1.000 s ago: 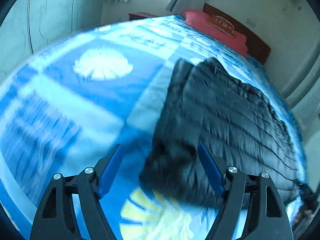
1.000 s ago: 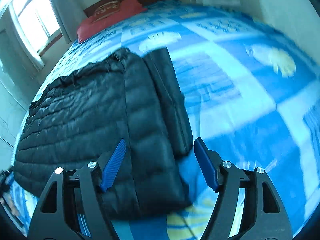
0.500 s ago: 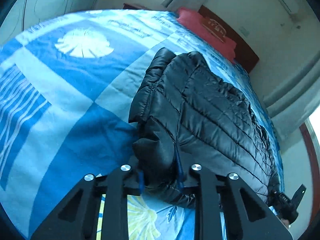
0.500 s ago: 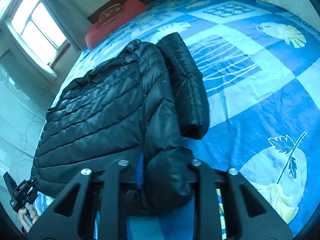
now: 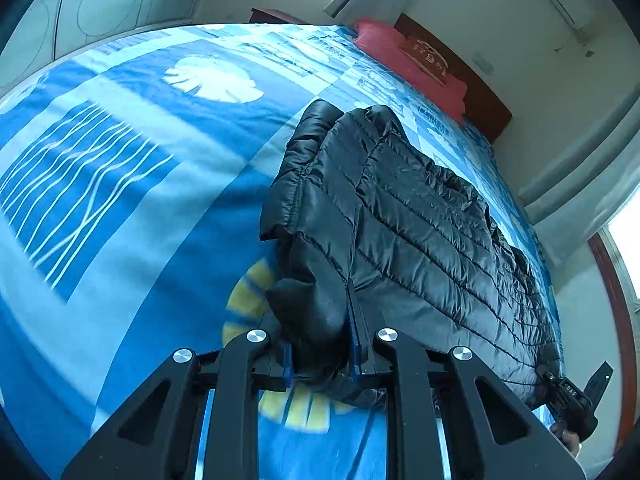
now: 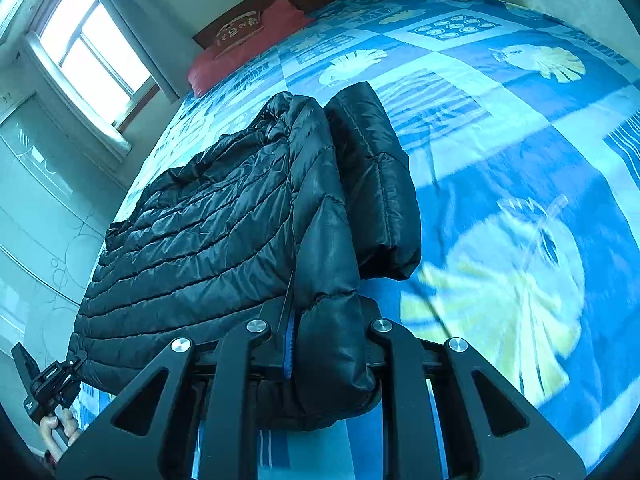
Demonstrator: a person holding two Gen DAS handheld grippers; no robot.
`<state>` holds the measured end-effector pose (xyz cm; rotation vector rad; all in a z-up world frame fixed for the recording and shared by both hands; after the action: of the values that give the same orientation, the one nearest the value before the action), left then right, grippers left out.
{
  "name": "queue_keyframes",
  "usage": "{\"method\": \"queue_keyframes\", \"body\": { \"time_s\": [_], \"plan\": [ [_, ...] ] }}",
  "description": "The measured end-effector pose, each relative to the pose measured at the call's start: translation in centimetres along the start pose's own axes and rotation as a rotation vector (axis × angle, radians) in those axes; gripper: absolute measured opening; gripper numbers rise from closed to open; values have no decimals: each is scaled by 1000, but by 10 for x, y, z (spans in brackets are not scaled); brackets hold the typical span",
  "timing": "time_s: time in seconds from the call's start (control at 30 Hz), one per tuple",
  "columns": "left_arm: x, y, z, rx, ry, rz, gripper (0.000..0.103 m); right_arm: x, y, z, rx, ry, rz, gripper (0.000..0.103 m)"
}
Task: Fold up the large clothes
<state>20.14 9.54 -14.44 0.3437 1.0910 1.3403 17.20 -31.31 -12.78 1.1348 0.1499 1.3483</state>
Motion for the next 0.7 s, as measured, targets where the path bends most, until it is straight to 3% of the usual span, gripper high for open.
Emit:
{"method": "queue_keyframes", "body": {
  "time_s": [0.47, 0.7],
  "plan": [
    [22, 34, -37, 13, -21, 7, 21, -10, 38, -56, 36, 17, -11, 20],
    [34, 40, -39, 5, -38, 58, 44, -18, 50, -56, 9, -10, -30, 40]
  ]
}}
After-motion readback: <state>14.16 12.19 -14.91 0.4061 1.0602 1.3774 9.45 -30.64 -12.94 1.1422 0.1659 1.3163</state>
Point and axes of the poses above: each gripper's, at about its wrist camera, not at the fingertips, and y roughly against the way its jaws point, x to its left, z to its top, the point moved 7 cm from there along -y, roughly the way its jaws point, and after that the axes turned 5 degrees about z, right-handed, at the moved point
